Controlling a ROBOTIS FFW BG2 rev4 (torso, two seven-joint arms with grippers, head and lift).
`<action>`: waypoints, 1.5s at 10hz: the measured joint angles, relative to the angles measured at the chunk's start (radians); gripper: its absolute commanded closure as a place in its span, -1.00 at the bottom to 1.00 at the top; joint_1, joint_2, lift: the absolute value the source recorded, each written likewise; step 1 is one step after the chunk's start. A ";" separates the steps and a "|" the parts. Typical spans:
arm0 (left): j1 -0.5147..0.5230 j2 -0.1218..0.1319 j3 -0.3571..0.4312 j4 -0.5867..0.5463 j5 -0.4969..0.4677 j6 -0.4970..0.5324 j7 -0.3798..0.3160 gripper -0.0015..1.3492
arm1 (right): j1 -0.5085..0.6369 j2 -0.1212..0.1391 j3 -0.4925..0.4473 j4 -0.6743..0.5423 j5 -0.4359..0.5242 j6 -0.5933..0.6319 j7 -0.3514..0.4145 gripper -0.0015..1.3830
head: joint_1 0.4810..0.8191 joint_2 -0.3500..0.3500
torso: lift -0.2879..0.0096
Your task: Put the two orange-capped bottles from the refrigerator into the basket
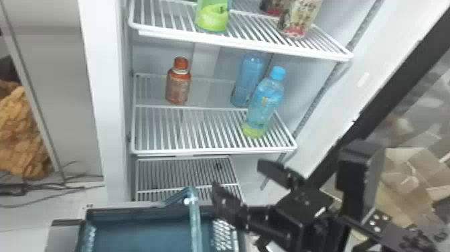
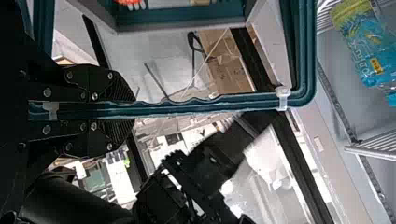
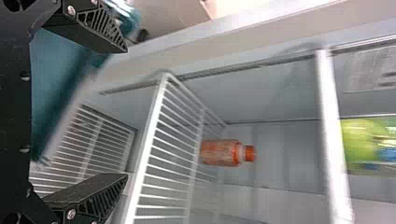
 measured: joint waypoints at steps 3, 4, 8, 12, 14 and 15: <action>0.000 -0.001 0.003 0.000 0.002 -0.001 0.000 0.77 | -0.122 0.011 0.043 0.227 -0.006 -0.391 -0.032 -0.83 | 0.27 -1.00 | -1.00; 0.000 0.000 0.002 0.000 0.002 -0.002 0.000 0.77 | -0.171 0.013 0.059 0.314 -0.013 -0.472 -0.039 -0.83 | 0.27 -1.00 | -1.00; 0.002 0.001 0.001 0.000 0.006 -0.002 0.000 0.77 | -0.330 0.018 0.112 0.653 -0.016 -0.782 -0.066 -0.83 | 0.27 -1.00 | -1.00; 0.001 0.003 -0.004 0.000 0.008 -0.002 0.000 0.77 | -0.448 0.034 0.126 0.900 0.008 -0.938 -0.076 -0.83 | 0.27 -1.00 | -1.00; -0.001 0.003 -0.008 0.000 0.008 -0.002 0.000 0.77 | -0.512 0.035 0.140 0.990 0.013 -0.969 -0.076 -0.83 | 0.27 -1.00 | -1.00; -0.002 0.004 -0.011 0.000 0.008 -0.003 0.000 0.77 | -0.542 0.035 0.149 1.033 0.017 -0.980 -0.079 -0.83 | 0.27 -1.00 | -1.00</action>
